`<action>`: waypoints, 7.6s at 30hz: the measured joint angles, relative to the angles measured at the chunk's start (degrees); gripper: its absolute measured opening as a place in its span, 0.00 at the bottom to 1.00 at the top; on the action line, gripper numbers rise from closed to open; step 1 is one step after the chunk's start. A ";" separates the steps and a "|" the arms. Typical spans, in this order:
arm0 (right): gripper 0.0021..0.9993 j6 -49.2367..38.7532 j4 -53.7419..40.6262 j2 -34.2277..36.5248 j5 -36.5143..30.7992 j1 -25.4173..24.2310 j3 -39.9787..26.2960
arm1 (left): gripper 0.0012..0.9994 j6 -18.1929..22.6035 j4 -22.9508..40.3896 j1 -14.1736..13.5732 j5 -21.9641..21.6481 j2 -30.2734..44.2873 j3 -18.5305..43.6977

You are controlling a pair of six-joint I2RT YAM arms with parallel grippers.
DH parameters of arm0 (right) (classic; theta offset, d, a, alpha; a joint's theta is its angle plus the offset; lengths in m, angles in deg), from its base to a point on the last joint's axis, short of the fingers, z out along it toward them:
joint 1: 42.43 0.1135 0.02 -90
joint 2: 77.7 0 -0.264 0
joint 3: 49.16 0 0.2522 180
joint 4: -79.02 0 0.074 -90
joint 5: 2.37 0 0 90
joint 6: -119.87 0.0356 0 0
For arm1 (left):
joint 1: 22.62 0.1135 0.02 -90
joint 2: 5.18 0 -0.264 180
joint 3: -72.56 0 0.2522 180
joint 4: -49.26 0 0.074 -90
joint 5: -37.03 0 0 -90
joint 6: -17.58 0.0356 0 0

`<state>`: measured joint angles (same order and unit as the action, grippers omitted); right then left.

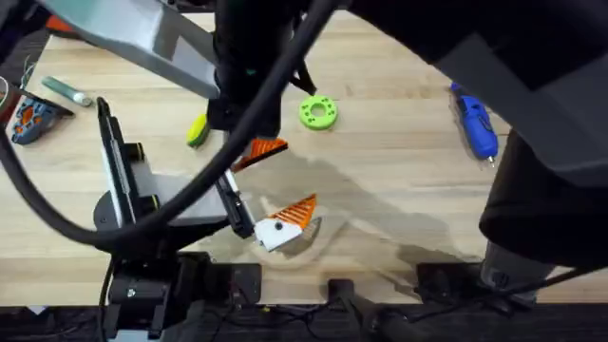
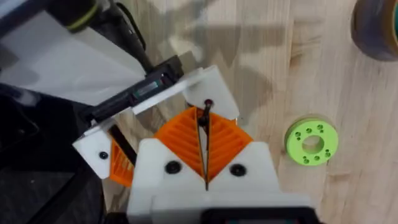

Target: Pick up the gripper from the table and insert it into the empty holder that is missing its gripper. Then pick up a screw, insert it into the mounting hole, and use the screwdriver to tighten it. Finally, clean up the table by picking up the vegetable and placing it into the bucket.

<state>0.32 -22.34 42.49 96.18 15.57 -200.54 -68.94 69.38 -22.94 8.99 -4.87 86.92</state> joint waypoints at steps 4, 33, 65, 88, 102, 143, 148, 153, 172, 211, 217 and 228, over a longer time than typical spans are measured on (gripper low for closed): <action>0.00 -0.01 -0.30 0.01 -0.49 0.00 0.00 | 0.99 0.00 -0.01 0.00 0.00 -0.02 0.00; 0.00 -0.04 -0.69 0.00 -1.25 0.02 -1.44 | 0.99 0.00 -0.01 0.00 0.00 0.00 0.00; 0.00 -0.92 -0.86 0.06 -1.33 0.72 -1.44 | 0.99 0.00 0.01 0.00 0.00 0.00 0.00; 0.00 -0.97 -0.89 1.43 -3.17 1.16 -1.53 | 0.99 -0.04 0.01 0.02 -0.02 0.00 0.00; 0.00 -1.37 -1.11 1.43 -2.96 1.25 -1.53 | 0.99 0.00 0.01 0.02 0.00 0.00 0.00; 0.00 -1.40 -0.78 2.07 -3.14 1.53 -1.51 | 0.99 -0.01 0.01 0.02 0.00 0.00 0.00; 0.00 -1.41 -0.78 2.09 -3.14 1.53 -1.51 | 0.99 0.00 0.01 0.02 0.00 -0.02 0.00; 0.00 -1.41 -0.80 2.37 -3.14 1.58 -1.51 | 0.99 -0.03 0.01 0.02 -0.02 0.00 0.00; 0.00 -1.61 -0.70 3.84 -3.14 1.88 -1.51 | 0.99 -0.50 0.07 0.02 0.22 0.09 0.00; 0.99 -2.21 -1.35 3.77 -5.56 1.70 -1.51 | 0.99 -0.24 0.07 0.02 0.39 0.09 0.00; 0.99 -2.18 -1.44 1.96 -5.45 1.63 -1.49 | 0.99 -0.24 0.07 0.02 0.39 0.09 0.00; 0.99 -0.55 -2.05 -7.70 -5.02 -2.36 -1.49 | 0.99 -0.24 0.07 0.02 0.39 0.09 0.00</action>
<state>-0.23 -24.39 34.80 91.16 13.21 -202.03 -69.18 69.45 -22.92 9.38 -4.78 86.92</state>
